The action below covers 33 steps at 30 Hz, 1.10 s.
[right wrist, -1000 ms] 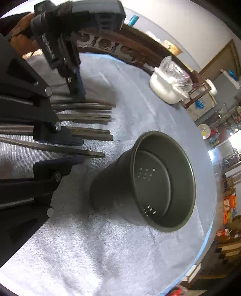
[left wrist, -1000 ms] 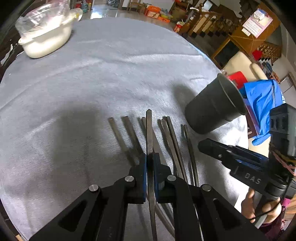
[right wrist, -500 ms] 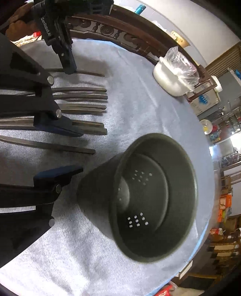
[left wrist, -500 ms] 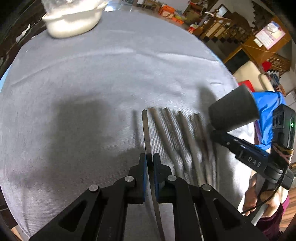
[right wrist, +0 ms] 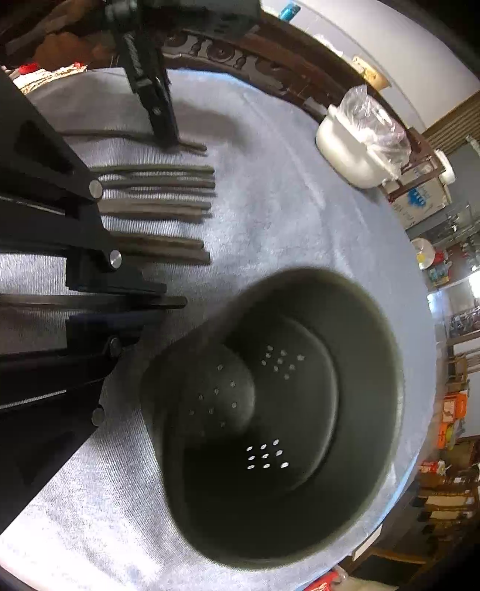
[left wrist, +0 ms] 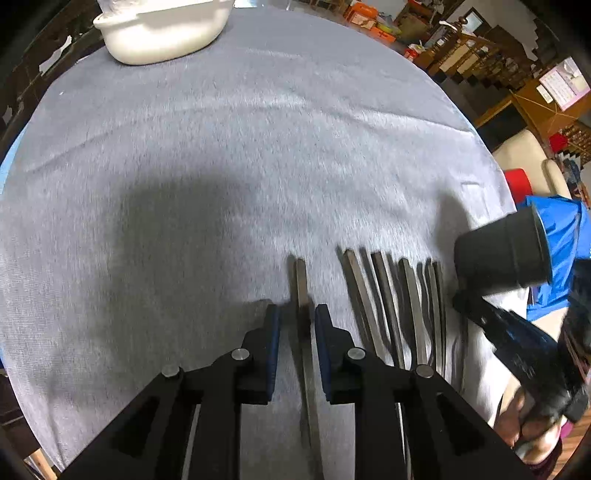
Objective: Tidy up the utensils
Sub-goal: 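Close the left tool on one rod while the right tool grasps another rod, then lift the left tool's rod into the grey cup while the right tool inserts its rod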
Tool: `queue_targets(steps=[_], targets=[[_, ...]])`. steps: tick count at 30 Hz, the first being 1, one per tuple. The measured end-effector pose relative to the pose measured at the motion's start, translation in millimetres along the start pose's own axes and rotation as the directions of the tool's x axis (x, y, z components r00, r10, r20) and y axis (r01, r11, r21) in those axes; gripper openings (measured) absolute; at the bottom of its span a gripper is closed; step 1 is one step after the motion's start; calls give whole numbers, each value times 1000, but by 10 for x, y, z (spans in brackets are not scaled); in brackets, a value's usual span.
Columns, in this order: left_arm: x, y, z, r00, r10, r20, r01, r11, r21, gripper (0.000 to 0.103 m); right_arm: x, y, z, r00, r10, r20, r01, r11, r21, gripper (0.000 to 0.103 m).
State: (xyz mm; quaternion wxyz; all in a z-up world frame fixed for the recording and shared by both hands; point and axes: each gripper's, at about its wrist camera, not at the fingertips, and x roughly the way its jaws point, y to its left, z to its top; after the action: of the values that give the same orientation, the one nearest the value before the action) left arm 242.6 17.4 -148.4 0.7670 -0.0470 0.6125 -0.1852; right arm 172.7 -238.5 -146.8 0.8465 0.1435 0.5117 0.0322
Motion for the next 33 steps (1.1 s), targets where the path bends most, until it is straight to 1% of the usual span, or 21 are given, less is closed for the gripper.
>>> queue_targets(steps=[1, 2, 6, 8, 11, 13, 16, 17, 18, 20, 21, 22, 23, 25, 26, 27, 28, 29, 30, 32, 33], targets=[[-21, -3, -1, 1000, 3, 6, -2, 1000, -10, 10, -43, 32, 4, 1000, 18, 16, -18, 1000, -3, 8], [-25, -18, -6, 1000, 5, 11, -5, 1000, -16, 7, -87, 35, 0, 999, 26, 29, -26, 1000, -7, 8], [-274, -125, -100, 996, 22, 90, -22, 1000, 0, 7, -399, 16, -2, 989, 92, 117, -89, 995, -33, 8], [-482, -217, -133, 990, 21, 140, -24, 1000, 19, 7, -565, -20, -20, 982, 102, 160, -98, 995, -37, 8], [-870, -424, -189, 974, 6, 226, -19, 998, 55, 6, -844, -90, -40, 957, 164, 239, -161, 986, -34, 8], [-1154, -611, -244, 957, -9, 290, -16, 996, 85, 6, -1092, -148, -72, 929, 200, 312, -196, 980, -45, 8], [-1498, -902, -279, 930, -34, 366, -15, 991, 130, 6, -1395, -106, -62, 885, 241, 399, -236, 970, -61, 8], [-1614, -985, -305, 919, -38, 391, -21, 989, 146, 6, -1538, -117, -57, 861, 258, 439, -255, 965, -67, 8], [-1726, -1083, -333, 907, -45, 419, -27, 986, 164, 6, -1668, -156, -67, 842, 270, 467, -268, 961, -72, 8], [-1950, -1262, -385, 886, -74, 458, -20, 980, 198, 6, -1913, -182, -50, 786, 293, 544, -296, 951, -86, 8], [-2060, -1323, -397, 877, -82, 473, -22, 977, 210, 6, -2024, -195, -39, 761, 293, 580, -297, 951, -90, 8], [-2145, -1396, -398, 867, -88, 490, -26, 975, 221, 6, -2108, -125, -23, 743, 289, 604, -295, 951, -92, 8], [-2217, -1451, -383, 859, -96, 503, -25, 973, 230, 6, -2199, -138, 1, 716, 284, 638, -292, 952, -95, 8], [-2391, -1590, -351, 834, -118, 539, -21, 969, 245, 6, -2338, -151, 77, 650, 269, 711, -289, 952, -96, 8], [-2477, -1647, -352, 817, -124, 564, -24, 969, 248, 6, -2417, -158, 119, 612, 251, 750, -279, 956, -92, 8], [-2574, -1682, -317, 791, -127, 598, -31, 968, 248, 6, -2479, -181, 164, 565, 216, 796, -257, 963, -78, 8], [-2627, -1735, -301, 767, -129, 628, -38, 969, 245, 6, -2566, -203, 148, 540, 198, 818, -249, 966, -69, 8], [-2681, -1789, -284, 741, -138, 657, -34, 970, 241, 6, -2602, -227, 173, 504, 166, 848, -234, 971, -51, 8], [-2707, -1853, -264, 723, -150, 675, -21, 971, 238, 6, -2633, -246, 197, 466, 136, 874, -221, 975, -34, 8], [-2727, -1926, -241, 677, -158, 719, -17, 973, 230, 6, -2690, -289, 207, 388, 60, 920, -177, 984, 11, 8], [-2715, -1963, -219, 646, -153, 748, -28, 974, 223, 6, -2686, -287, 227, 367, 33, 930, -160, 987, 28, 8]])
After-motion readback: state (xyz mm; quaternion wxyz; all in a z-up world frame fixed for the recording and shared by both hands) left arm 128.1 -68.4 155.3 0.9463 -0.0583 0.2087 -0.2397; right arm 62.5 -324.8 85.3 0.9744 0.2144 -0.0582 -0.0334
